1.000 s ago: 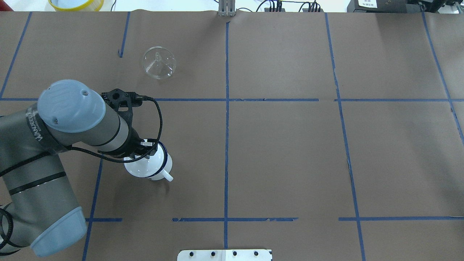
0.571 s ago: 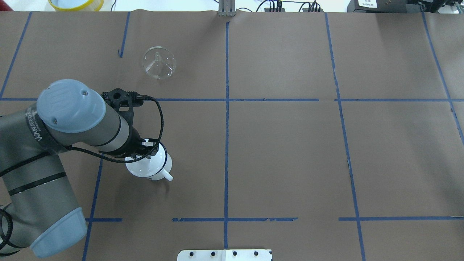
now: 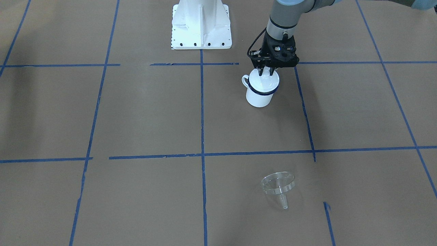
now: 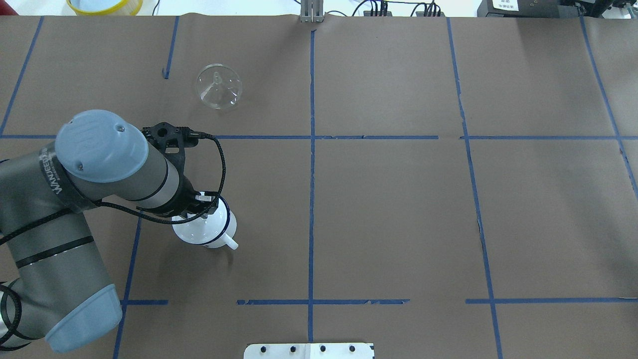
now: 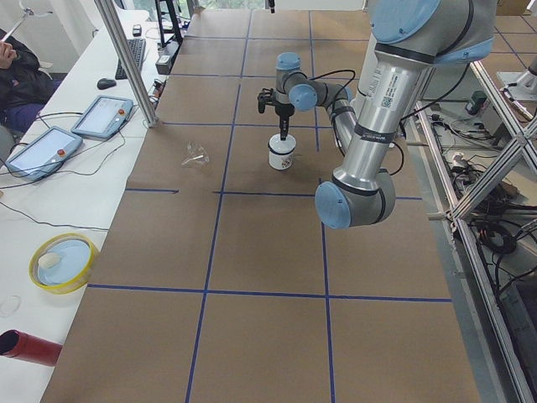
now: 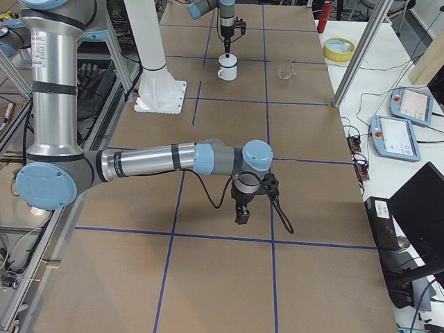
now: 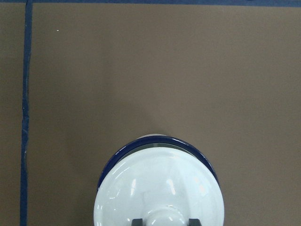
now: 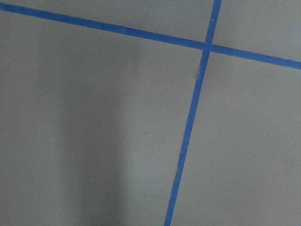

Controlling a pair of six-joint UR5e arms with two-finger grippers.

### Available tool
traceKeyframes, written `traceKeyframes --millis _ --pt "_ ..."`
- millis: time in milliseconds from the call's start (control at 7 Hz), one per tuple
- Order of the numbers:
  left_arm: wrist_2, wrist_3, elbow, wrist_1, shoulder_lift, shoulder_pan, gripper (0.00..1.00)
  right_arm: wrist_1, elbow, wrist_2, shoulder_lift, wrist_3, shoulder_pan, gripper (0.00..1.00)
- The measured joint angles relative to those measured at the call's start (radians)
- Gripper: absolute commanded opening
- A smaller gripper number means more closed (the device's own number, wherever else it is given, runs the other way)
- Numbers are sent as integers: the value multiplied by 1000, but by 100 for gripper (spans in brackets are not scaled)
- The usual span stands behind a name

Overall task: Remove funnel from cup
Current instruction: 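Lower the white funnel into the mug's opening and settle it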

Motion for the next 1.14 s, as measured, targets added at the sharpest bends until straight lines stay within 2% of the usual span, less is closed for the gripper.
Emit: traceKeyframes --millis 286,429,571,714,857,1143 --pt "0 0 2 0 -1 0 0 0 0 0 0 0 0 100" --pt "0 0 5 -1 -2 0 6 0 0 0 0 0 0 100" --pt "0 0 13 -1 -3 1 20 0 0 0 0 0 0 100" --pt "0 0 21 -3 -4 1 51 -1 0 0 0 0 0 100" --pt "0 0 24 -9 -4 1 100 0 0 0 0 0 0 100" --pt "0 -1 24 -19 -5 1 100 0 -1 0 1 0 0 100"
